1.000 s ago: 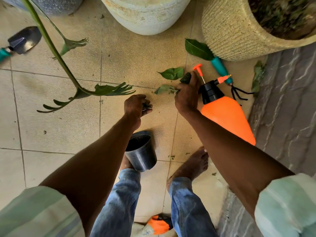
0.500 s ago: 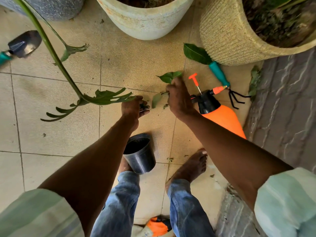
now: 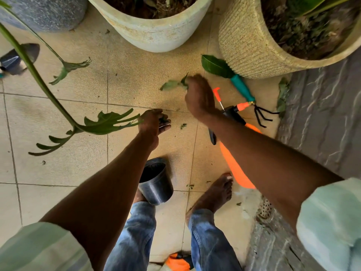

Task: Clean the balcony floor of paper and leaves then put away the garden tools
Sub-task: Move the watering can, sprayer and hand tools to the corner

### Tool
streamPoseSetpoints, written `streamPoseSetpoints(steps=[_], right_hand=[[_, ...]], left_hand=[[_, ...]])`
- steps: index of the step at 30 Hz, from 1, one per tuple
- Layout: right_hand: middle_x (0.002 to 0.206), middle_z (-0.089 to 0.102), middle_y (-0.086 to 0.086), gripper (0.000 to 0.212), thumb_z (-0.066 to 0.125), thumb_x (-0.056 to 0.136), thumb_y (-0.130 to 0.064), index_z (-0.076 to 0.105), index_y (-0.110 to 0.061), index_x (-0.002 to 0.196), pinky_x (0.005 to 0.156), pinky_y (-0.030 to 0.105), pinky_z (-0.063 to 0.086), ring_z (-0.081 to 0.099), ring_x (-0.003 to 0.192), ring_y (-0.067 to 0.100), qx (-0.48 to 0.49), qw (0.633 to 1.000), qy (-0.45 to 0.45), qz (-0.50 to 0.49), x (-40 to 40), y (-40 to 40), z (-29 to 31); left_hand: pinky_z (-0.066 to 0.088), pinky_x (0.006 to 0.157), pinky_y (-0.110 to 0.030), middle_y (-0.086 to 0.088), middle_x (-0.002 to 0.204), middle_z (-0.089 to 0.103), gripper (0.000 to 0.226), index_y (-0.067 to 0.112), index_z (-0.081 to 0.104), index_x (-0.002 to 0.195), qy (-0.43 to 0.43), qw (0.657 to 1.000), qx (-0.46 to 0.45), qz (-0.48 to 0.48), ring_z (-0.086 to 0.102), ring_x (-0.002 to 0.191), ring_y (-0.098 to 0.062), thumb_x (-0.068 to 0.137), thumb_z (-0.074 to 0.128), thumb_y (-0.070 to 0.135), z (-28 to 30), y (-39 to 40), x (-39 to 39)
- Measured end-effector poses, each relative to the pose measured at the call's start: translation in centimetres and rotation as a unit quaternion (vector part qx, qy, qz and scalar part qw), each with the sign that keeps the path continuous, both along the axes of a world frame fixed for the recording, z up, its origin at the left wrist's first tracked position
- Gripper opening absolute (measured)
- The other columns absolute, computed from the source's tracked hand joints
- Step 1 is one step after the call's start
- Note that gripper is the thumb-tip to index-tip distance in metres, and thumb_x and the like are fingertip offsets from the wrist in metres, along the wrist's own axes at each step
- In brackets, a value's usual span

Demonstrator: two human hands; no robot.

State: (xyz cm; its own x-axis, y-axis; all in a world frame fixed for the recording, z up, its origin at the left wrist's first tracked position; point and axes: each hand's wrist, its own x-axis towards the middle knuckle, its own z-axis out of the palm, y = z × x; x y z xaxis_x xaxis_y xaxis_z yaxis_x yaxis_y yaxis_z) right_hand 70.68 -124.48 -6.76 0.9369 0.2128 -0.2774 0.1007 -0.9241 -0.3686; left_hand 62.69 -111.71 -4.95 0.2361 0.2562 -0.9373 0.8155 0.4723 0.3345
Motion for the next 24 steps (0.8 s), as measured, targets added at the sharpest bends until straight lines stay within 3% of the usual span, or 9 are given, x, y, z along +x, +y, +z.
streamPoseSetpoints(steps=[3,5,8,13,17,19,20,22,24], right_hand=[[0.133,0.046,0.014,0.023,0.048,0.095,-0.006,0.066,-0.005,0.109,0.099,0.038,0.042,0.044,0.12,0.028,-0.087,0.996,-0.013,-0.033,4.7,-0.9,0.3],[0.146,0.034,0.014,0.026,0.048,0.095,-0.009,0.065,-0.006,0.114,0.108,0.043,0.034,0.032,0.133,0.033,-0.141,0.989,0.042,-0.021,6.4,-2.0,-0.6],[0.155,0.023,0.015,0.031,0.044,0.095,-0.006,0.063,-0.007,0.121,0.113,0.041,0.027,0.023,0.141,0.034,-0.139,0.987,0.084,-0.008,5.6,-3.1,-2.1],[0.12,0.055,0.017,0.031,0.041,0.093,0.003,0.065,-0.002,0.111,0.09,0.038,0.042,0.048,0.113,0.032,-0.093,0.994,0.033,0.037,1.0,-4.0,-2.2],[0.102,0.068,0.011,0.026,0.059,0.084,0.005,0.069,-0.004,0.106,0.081,0.023,0.045,0.061,0.099,0.025,0.088,0.993,-0.012,-0.083,-0.7,-3.4,-0.4],[0.095,0.069,0.007,0.03,0.071,0.078,-0.001,0.061,-0.005,0.107,0.068,0.012,0.041,0.064,0.087,0.02,0.191,0.96,0.006,-0.205,-1.4,-3.2,2.0],[0.091,0.067,0.005,0.036,0.077,0.075,-0.006,0.056,-0.007,0.104,0.064,0.014,0.045,0.064,0.083,0.019,0.24,0.93,0.04,-0.275,-1.8,-3.4,3.1],[0.083,0.066,0.002,0.031,0.083,0.069,-0.014,0.057,-0.015,0.087,0.066,0.033,0.054,0.065,0.078,0.021,0.291,0.872,0.12,-0.376,-2.8,-4.7,5.0],[0.075,0.07,0.007,0.017,0.082,0.068,-0.014,0.065,-0.015,0.072,0.065,0.045,0.055,0.066,0.071,0.023,0.347,0.819,0.186,-0.417,-3.9,-6.4,6.8]], left_hand=[[0.06,0.073,-0.033,-0.008,0.081,0.066,0.023,0.008,0.062,0.101,-0.002,1.0,-0.001,-0.004,0.067,0.071,-0.02,0.096,0.042,-0.001,-0.2,-0.1,0.2],[0.06,0.073,-0.033,-0.008,0.079,0.066,0.023,0.008,0.063,0.096,-0.006,1.0,-0.004,-0.001,0.067,0.068,-0.019,0.095,0.043,-0.003,-0.3,-0.2,0.2],[0.058,0.078,-0.036,-0.008,0.077,0.065,0.026,0.008,0.061,0.089,-0.012,1.0,-0.011,0.001,0.065,0.067,-0.02,0.09,0.041,-0.009,-0.1,-0.6,0.2],[0.051,0.066,-0.033,-0.004,0.068,0.053,0.031,0.01,0.056,0.078,-0.02,0.999,-0.001,-0.041,0.05,0.058,-0.016,0.084,0.035,-0.011,0.6,-1.5,0.3],[0.035,0.059,-0.03,0.002,0.061,0.034,0.019,0.018,0.048,0.067,-0.029,0.998,-0.055,-0.026,0.031,0.054,-0.014,0.084,0.048,0.008,1.7,-3.0,0.5],[0.032,0.056,-0.028,0.004,0.06,0.033,0.015,0.017,0.054,0.081,-0.035,0.996,-0.081,-0.016,0.031,0.051,-0.012,0.088,0.059,0.03,2.8,-4.1,0.9],[0.032,0.054,-0.028,0.003,0.061,0.036,0.029,0.015,0.057,0.09,-0.037,0.995,-0.095,-0.016,0.032,0.051,-0.012,0.086,0.064,0.043,3.0,-4.6,1.0],[0.032,0.052,-0.028,0.001,0.066,0.043,0.06,0.011,0.059,0.101,-0.063,0.988,-0.141,-0.015,0.036,0.051,-0.011,0.073,0.071,0.062,3.8,-6.0,1.6],[0.035,0.052,-0.027,-0.002,0.072,0.055,0.063,0.011,0.063,0.096,-0.099,0.975,-0.194,-0.035,0.046,0.053,-0.012,0.069,0.07,0.067,4.9,-7.8,2.2]])
